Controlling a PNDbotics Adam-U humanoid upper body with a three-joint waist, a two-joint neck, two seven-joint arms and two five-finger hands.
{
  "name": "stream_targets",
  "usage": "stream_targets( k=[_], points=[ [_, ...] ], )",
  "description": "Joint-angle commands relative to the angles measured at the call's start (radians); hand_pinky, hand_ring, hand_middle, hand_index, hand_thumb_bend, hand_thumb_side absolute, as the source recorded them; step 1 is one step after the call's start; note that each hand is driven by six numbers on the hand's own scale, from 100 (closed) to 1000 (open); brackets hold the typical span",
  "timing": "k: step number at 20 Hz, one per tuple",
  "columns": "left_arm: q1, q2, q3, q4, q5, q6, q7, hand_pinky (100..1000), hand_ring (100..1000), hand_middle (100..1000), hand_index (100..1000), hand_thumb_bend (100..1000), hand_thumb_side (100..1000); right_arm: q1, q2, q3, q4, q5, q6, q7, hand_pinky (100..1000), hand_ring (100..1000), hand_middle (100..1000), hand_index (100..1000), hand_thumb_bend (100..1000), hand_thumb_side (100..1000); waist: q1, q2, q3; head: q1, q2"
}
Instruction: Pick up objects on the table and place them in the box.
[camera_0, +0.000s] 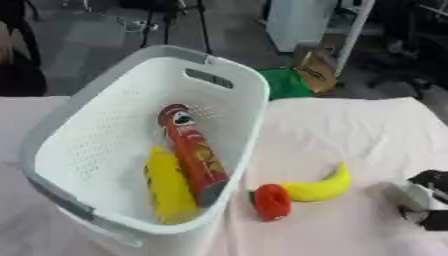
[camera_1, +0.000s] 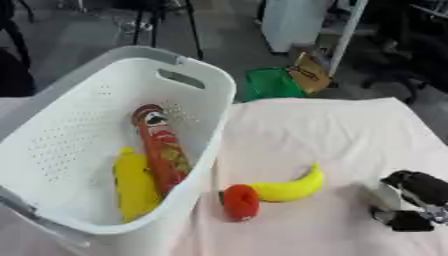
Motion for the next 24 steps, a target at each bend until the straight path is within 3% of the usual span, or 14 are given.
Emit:
stream_targets(
  k=[1, 9, 24],
  points=[
    [-0.016, 0.003, -0.001, -0.012, 0.001, -0.001, -0.005, 599, 464, 606, 666, 100, 961, -0.003, -0.031, -0.004, -0.016, 0.018, 0.013, -0.045, 992, 973, 763, 821, 215, 686, -0.001, -0.017, -0.003, 0.002, -0.007],
    [-0.015, 0.004, -0.001, -0.012, 0.002, -0.001, -0.005, 599, 464, 606, 666, 100, 961, 0.004, -0.023, 0.004, -0.011, 0.043, 0.031, -0.089, 977, 945, 687, 751, 224, 617, -0.002, -0.016, -0.004, 0.004, -0.009],
    [-0.01, 0.007, 0.001, -0.012, -0.001, -0.002, -0.005, 599, 464, 606, 666, 100, 962, 0.062, -0.077, -0.012, -0.134, 0.031, 0.058, -0.139, 969, 932, 623, 682, 109, 532, -0.005, -0.023, -0.019, 0.02, -0.007]
  ],
)
